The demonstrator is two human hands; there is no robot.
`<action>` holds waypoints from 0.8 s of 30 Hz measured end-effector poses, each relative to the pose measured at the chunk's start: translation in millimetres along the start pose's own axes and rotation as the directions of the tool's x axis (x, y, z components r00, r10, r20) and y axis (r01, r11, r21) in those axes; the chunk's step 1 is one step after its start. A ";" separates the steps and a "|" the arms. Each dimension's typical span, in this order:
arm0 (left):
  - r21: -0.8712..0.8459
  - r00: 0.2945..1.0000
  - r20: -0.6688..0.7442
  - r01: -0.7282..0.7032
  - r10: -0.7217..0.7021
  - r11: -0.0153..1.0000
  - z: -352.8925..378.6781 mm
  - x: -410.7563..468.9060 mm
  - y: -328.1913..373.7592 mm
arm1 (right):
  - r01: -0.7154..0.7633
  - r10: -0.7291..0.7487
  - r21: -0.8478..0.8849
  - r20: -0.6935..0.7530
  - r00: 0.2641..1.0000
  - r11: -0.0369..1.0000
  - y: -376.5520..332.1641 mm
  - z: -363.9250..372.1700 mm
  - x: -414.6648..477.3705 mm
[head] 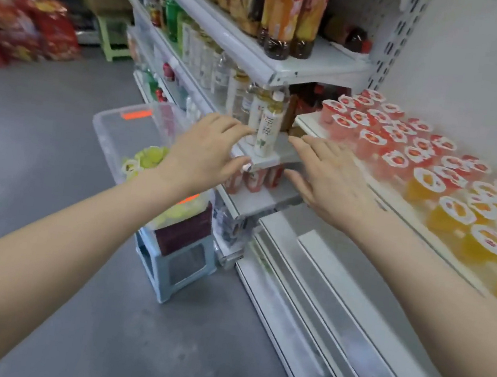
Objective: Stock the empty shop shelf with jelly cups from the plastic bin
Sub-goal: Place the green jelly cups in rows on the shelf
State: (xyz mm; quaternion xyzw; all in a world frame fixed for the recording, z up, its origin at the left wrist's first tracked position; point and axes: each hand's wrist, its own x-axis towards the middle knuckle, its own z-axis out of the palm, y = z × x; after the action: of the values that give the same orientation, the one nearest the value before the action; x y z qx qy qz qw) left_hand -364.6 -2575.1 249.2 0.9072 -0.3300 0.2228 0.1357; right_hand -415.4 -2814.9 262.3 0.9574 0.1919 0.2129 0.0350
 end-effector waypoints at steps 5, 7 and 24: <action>0.044 0.991 0.016 0.135 -0.135 0.990 11.8 -32.6 -78.0 | 0.142 -0.144 0.105 0.018 0.989 0.984 -47.2 50.2 71.4; 0.043 0.976 0.027 0.216 -0.218 0.975 17.0 -44.7 -102.5 | 0.182 -0.190 0.151 0.041 0.981 0.972 -61.5 72.7 95.5; 0.047 0.742 0.140 0.656 -0.655 0.753 132.3 -69.9 -279.4 | 0.203 -0.398 0.462 0.376 0.837 0.863 -101.5 312.3 257.4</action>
State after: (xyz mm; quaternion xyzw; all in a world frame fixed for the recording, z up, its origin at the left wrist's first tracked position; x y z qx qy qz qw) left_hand -186.5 -2381.2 72.7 0.9788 -0.0001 0.0922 0.1827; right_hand -104.5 -2618.1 65.5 0.9227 0.3689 -0.0723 -0.0853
